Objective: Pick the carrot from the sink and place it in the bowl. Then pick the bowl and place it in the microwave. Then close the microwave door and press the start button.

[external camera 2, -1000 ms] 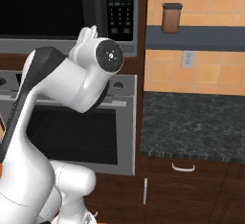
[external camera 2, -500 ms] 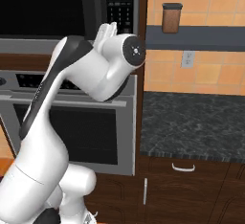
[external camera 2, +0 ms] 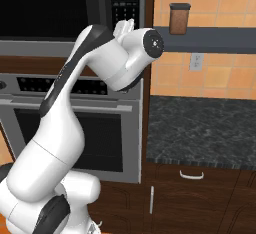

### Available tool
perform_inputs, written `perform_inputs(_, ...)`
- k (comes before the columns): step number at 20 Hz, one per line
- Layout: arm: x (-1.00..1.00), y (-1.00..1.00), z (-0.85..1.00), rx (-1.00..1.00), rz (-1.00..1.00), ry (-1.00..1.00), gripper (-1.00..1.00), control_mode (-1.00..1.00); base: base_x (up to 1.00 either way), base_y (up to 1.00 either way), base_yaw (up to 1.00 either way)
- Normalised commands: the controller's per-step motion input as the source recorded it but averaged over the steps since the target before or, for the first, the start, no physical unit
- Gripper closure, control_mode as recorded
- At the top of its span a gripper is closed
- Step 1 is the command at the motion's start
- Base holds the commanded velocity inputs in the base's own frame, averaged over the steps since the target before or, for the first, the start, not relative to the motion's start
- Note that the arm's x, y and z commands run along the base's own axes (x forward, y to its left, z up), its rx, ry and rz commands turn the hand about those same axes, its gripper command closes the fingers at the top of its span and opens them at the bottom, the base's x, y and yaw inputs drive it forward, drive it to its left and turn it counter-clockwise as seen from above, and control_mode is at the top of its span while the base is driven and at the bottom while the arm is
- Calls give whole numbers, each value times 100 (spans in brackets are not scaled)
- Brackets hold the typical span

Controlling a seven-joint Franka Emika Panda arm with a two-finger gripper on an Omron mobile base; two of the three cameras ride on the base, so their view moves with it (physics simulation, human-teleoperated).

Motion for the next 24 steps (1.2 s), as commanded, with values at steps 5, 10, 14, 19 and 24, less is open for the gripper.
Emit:
perform_inputs(5,46,-2,7,0,2,1,-100,-100,0,0,0)
perform_inputs(10,45,-2,2,0,2,3,-100,-100,0,0,0)
perform_inputs(14,49,-1,0,0,4,3,-100,-100,0,0,0)
perform_inputs(19,46,0,0,0,3,0,-100,-100,0,0,0)
perform_inputs(24,-21,0,-3,0,0,-7,-100,-100,0,0,0)
